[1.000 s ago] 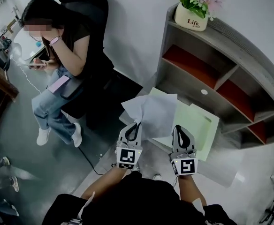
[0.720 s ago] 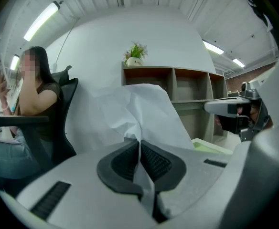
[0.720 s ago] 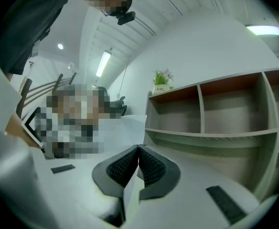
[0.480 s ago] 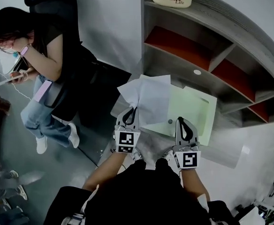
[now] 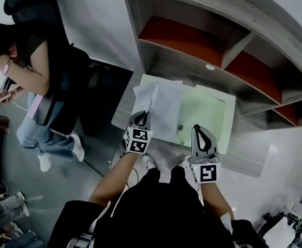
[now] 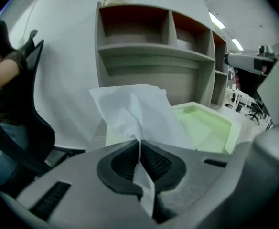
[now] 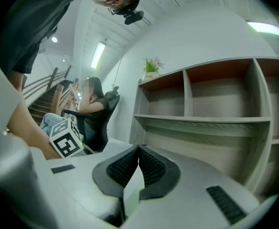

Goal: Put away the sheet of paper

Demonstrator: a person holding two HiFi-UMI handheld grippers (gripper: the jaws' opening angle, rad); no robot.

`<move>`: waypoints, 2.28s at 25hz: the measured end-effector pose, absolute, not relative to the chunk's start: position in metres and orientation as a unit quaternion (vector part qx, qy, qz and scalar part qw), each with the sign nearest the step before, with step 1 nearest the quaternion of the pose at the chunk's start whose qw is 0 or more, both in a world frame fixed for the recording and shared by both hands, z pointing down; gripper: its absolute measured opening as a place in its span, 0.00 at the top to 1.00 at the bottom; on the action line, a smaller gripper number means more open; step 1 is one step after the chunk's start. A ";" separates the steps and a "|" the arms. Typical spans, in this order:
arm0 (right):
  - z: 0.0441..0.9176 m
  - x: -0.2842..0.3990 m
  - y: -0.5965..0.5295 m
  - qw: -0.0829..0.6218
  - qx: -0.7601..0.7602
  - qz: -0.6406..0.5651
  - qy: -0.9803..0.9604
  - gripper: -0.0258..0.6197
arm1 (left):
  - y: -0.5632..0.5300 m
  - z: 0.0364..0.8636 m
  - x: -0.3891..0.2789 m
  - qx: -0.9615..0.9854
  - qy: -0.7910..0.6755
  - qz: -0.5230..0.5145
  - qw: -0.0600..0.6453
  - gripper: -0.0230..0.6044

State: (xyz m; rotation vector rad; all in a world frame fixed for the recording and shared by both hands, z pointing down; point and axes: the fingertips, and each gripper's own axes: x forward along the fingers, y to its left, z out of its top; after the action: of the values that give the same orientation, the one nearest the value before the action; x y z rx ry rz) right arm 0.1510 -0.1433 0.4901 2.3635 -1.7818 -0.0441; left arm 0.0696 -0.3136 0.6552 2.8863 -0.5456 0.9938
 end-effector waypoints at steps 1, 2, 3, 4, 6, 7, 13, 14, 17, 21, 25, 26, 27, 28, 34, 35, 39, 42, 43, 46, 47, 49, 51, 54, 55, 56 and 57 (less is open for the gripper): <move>0.497 0.152 -0.140 0.103 0.793 -0.001 -0.600 0.93 | -0.313 0.664 0.072 0.926 -0.170 0.335 0.033 0.94; 0.505 0.153 -0.136 0.116 0.790 0.016 -0.602 0.93 | -0.314 0.671 0.076 0.922 -0.166 0.348 0.041 0.94; 0.512 0.152 -0.133 0.124 0.788 0.028 -0.603 0.93 | -0.313 0.675 0.079 0.918 -0.163 0.359 0.044 0.94; 0.516 0.153 -0.130 0.124 0.787 0.035 -0.603 0.93 | -0.313 0.680 0.082 0.914 -0.160 0.369 0.044 0.94; 0.523 0.156 -0.125 0.121 0.787 0.047 -0.603 0.93 | -0.308 0.692 0.088 0.907 -0.153 0.390 0.046 0.94; 0.526 0.158 -0.123 0.121 0.787 0.052 -0.603 0.93 | -0.306 0.698 0.091 0.903 -0.150 0.399 0.047 0.94; 0.536 0.165 -0.107 0.134 0.783 0.068 -0.604 0.93 | -0.294 0.726 0.103 0.887 -0.151 0.434 0.054 0.94; 0.539 0.168 -0.103 0.132 0.783 0.073 -0.603 0.93 | -0.292 0.729 0.105 0.884 -0.152 0.438 0.056 0.94; 0.544 0.176 -0.095 0.128 0.784 0.083 -0.601 0.93 | -0.287 0.736 0.116 0.880 -0.152 0.447 0.059 0.94; 0.551 0.185 -0.085 0.128 0.783 0.097 -0.601 0.93 | -0.282 0.742 0.133 0.875 -0.147 0.458 0.057 0.93; 0.556 0.195 -0.075 0.127 0.781 0.105 -0.602 0.93 | -0.275 0.745 0.148 0.870 -0.144 0.468 0.055 0.93; 0.556 0.198 -0.073 0.125 0.782 0.108 -0.601 0.93 | -0.274 0.745 0.152 0.870 -0.142 0.470 0.053 0.93; 0.557 0.201 -0.071 0.122 0.782 0.110 -0.601 0.93 | -0.272 0.745 0.156 0.869 -0.141 0.472 0.050 0.93; 0.558 0.204 -0.069 0.119 0.783 0.110 -0.601 0.93 | -0.270 0.746 0.159 0.867 -0.141 0.475 0.049 0.93; 0.562 0.221 -0.057 0.118 0.785 0.108 -0.598 0.93 | -0.250 0.751 0.175 0.861 -0.133 0.487 0.057 0.93; 0.563 0.223 -0.055 0.117 0.785 0.110 -0.598 0.93 | -0.246 0.752 0.177 0.861 -0.131 0.488 0.059 0.93; 0.564 0.233 -0.046 0.108 0.789 0.108 -0.595 0.93 | -0.224 0.753 0.190 0.863 -0.120 0.486 0.073 0.93; 0.566 0.238 -0.038 0.105 0.793 0.111 -0.590 0.93 | -0.209 0.752 0.200 0.865 -0.113 0.483 0.074 0.92; 0.566 0.240 -0.036 0.105 0.794 0.110 -0.589 0.93 | -0.204 0.753 0.204 0.865 -0.110 0.483 0.077 0.92; 0.555 0.246 -0.033 0.100 0.798 0.069 -0.590 0.93 | -0.190 0.754 0.217 0.865 -0.101 0.484 0.088 0.92; 0.552 0.248 -0.032 0.098 0.799 0.058 -0.590 0.93 | -0.186 0.754 0.221 0.865 -0.097 0.484 0.091 0.92; 0.562 0.250 -0.024 0.102 0.802 0.093 -0.581 0.93 | -0.179 0.754 0.229 0.866 -0.092 0.483 0.094 0.91; 0.567 0.252 -0.019 0.101 0.804 0.110 -0.576 0.93 | -0.173 0.753 0.237 0.867 -0.088 0.481 0.098 0.91; 0.565 0.254 -0.016 0.103 0.804 0.098 -0.577 0.93 | -0.160 0.752 0.247 0.867 -0.080 0.480 0.107 0.91; 0.559 0.256 -0.017 0.097 0.805 0.076 -0.580 0.93 | -0.156 0.752 0.251 0.868 -0.077 0.479 0.110 0.91; 0.554 0.257 -0.018 0.092 0.806 0.058 -0.582 0.93 | -0.152 0.752 0.254 0.868 -0.073 0.478 0.112 0.91; 0.554 0.257 -0.017 0.089 0.806 0.056 -0.582 0.93 | -0.148 0.753 0.256 0.868 -0.068 0.478 0.114 0.91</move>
State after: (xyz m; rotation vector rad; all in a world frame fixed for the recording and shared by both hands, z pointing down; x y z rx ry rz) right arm 0.2570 -0.0173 0.5538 2.3976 -1.7320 0.1678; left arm 0.2560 -0.1478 0.7527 2.5459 -0.1998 1.4016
